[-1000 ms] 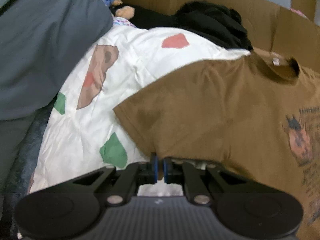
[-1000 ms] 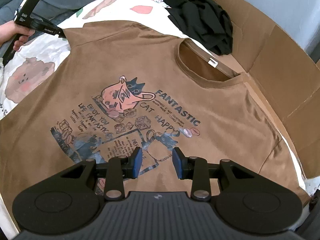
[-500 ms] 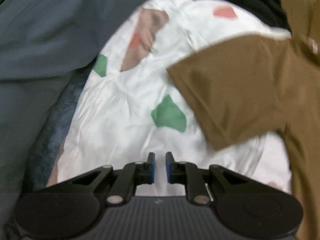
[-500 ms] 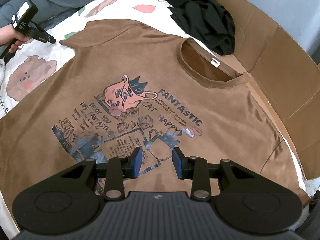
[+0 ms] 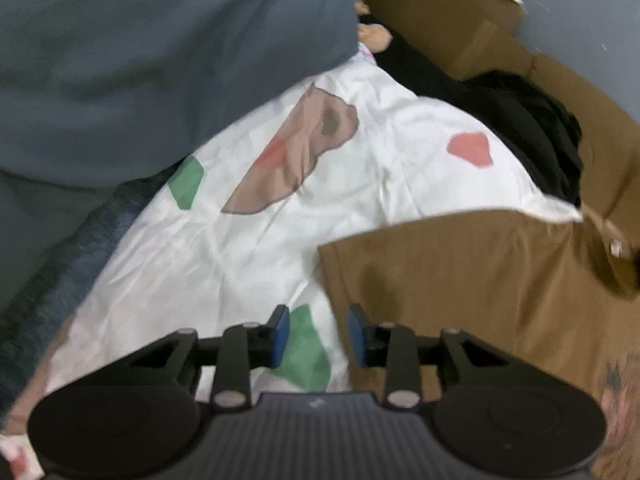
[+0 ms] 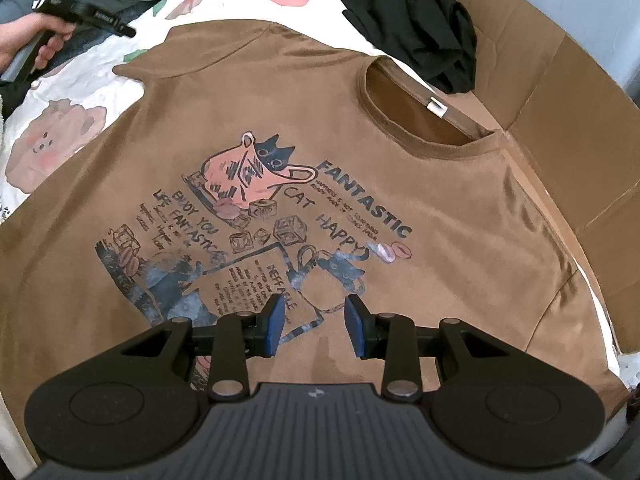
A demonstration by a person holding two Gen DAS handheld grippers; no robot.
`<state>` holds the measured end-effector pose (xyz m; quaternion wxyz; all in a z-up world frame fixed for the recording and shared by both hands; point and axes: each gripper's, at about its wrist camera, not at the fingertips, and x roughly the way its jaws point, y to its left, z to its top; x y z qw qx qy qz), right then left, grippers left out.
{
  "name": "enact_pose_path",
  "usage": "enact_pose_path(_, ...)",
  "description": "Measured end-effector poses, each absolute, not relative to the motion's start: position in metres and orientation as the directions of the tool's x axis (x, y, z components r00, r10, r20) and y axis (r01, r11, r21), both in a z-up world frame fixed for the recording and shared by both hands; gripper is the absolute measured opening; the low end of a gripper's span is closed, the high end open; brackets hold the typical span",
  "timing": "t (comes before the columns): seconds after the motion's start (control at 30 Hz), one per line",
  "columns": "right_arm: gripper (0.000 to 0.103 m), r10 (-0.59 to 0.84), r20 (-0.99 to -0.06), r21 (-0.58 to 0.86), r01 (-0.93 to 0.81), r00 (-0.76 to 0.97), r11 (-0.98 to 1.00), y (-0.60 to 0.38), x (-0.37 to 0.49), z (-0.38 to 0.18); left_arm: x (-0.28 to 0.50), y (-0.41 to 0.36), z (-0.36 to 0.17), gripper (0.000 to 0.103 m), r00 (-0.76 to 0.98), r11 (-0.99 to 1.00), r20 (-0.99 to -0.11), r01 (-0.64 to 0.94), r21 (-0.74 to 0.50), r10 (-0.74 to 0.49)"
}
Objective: Fold clothes
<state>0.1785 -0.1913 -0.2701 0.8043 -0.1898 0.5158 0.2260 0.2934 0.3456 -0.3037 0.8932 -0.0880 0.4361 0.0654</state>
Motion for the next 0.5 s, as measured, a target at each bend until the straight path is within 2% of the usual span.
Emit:
enact_pose_path(0.2, 0.037, 0.185, -0.918, -0.031, -0.529, 0.351, 0.848, -0.202, 0.188, -0.279, 0.324, 0.351, -0.317, 0.044, 0.617, 0.965, -0.784, -0.236, -0.11, 0.062)
enact_pose_path(0.4, 0.037, 0.199, -0.916, 0.011, -0.476, 0.348, 0.879, -0.216, 0.196, -0.29, 0.341, 0.35, -0.335, 0.049, 0.616, 0.964, -0.788, -0.21, -0.161, 0.002)
enact_pose_path(0.5, 0.037, 0.195, -0.922, 0.019, -0.465, 0.334, 0.885, -0.22, 0.199, -0.297, 0.347, 0.35, -0.337, 0.05, 0.618, 0.967, -0.786, -0.213, -0.143, 0.019)
